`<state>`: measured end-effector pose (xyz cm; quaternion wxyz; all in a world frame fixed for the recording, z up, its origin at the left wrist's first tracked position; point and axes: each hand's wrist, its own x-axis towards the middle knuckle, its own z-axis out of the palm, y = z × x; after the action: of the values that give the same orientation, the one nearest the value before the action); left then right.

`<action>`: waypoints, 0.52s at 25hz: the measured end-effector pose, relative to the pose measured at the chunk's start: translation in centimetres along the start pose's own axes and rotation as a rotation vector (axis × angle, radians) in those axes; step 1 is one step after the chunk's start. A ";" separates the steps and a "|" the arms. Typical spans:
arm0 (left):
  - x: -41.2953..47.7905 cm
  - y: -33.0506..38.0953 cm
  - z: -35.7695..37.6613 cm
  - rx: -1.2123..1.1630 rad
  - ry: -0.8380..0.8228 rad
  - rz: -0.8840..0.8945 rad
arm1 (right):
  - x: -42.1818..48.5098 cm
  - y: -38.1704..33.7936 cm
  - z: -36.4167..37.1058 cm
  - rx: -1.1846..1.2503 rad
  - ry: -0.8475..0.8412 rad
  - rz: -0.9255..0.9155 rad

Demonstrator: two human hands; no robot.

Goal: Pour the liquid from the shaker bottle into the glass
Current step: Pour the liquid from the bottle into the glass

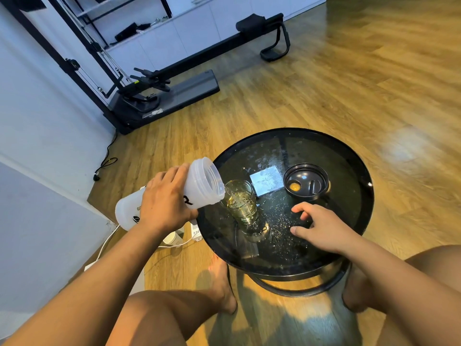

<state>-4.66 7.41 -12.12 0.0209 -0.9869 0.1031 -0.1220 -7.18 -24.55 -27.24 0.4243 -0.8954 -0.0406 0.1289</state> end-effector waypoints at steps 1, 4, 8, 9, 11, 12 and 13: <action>0.0 0.0 0.0 -0.001 -0.002 0.001 | 0.0 0.0 0.0 0.000 -0.002 0.000; 0.1 0.0 -0.1 -0.002 0.002 0.005 | 0.0 0.0 0.1 -0.001 -0.001 0.000; 0.1 0.0 -0.1 0.005 0.016 0.019 | 0.0 0.0 0.1 0.005 0.004 0.003; 0.1 0.0 -0.1 0.004 0.016 0.021 | 0.0 0.0 0.1 0.007 0.005 0.003; 0.1 0.0 -0.1 0.005 0.015 0.025 | 0.0 0.0 0.1 0.007 0.006 0.004; 0.1 -0.1 -0.1 0.007 0.016 0.026 | 0.0 0.0 0.1 0.006 0.004 0.004; 0.2 -0.1 -0.1 0.009 0.019 0.028 | 0.0 0.0 0.1 0.005 0.002 0.004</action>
<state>-4.50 7.46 -12.02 0.0263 -0.9841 0.1166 -0.1315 -7.20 -24.47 -27.25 0.4263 -0.8945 -0.0379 0.1291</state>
